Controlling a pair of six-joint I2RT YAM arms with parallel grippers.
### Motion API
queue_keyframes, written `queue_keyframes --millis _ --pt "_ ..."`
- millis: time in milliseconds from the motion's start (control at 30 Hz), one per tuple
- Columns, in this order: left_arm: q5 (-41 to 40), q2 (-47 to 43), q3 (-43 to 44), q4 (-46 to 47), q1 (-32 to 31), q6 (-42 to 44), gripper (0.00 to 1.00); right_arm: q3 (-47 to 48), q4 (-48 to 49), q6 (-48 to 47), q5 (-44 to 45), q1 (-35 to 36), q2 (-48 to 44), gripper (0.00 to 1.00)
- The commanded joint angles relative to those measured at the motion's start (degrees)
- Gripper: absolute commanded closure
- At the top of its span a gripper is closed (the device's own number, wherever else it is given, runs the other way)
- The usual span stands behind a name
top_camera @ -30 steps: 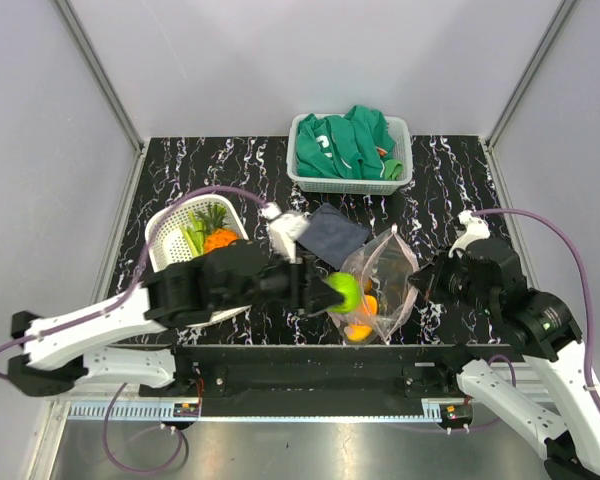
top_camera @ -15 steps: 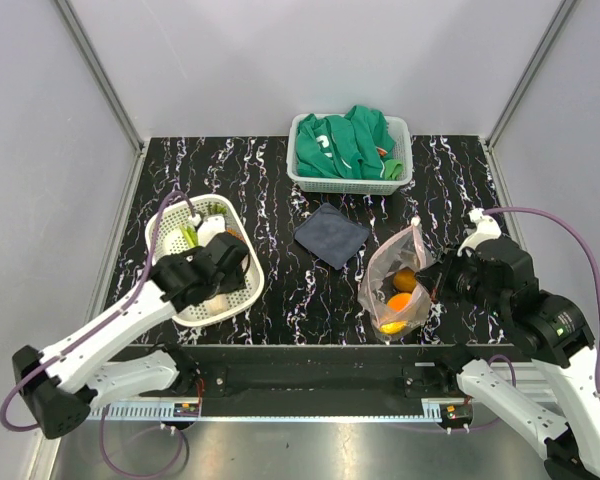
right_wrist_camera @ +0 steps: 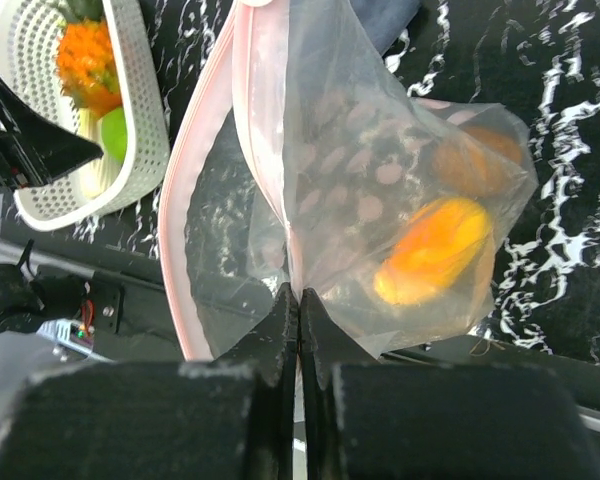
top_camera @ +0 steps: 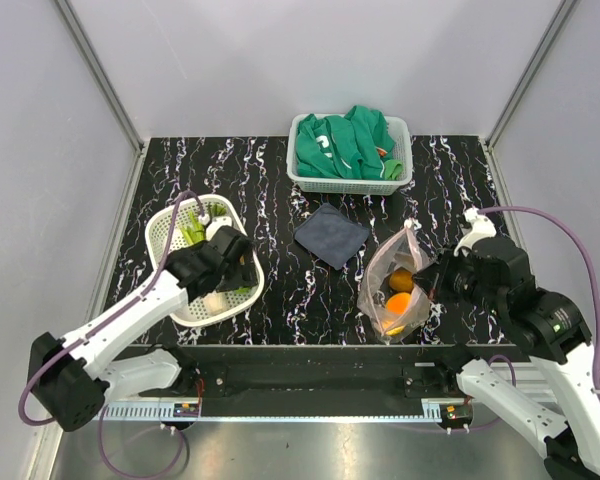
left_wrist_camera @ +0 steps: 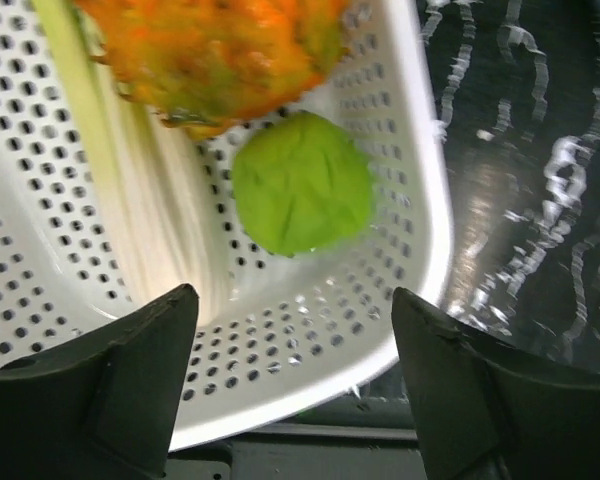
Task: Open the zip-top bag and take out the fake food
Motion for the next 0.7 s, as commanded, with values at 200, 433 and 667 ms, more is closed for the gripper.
queue_keyframes --millis 200,433,667 --pt "28.27 -12.82 4.94 27.11 -8.37 -1.62 0.55 -0.52 8.28 1.96 -12.4 0.26 3.11 1.0" --pt "18.97 1.47 20.93 32.07 -29.54 1.53 0.71 -1.4 13.12 6.09 -18.74 0.26 4.08 1.0" --pt "15.97 12.92 29.73 31.99 -33.0 -1.26 0.85 -3.06 16.37 9.35 -21.03 0.26 3.64 1.0"
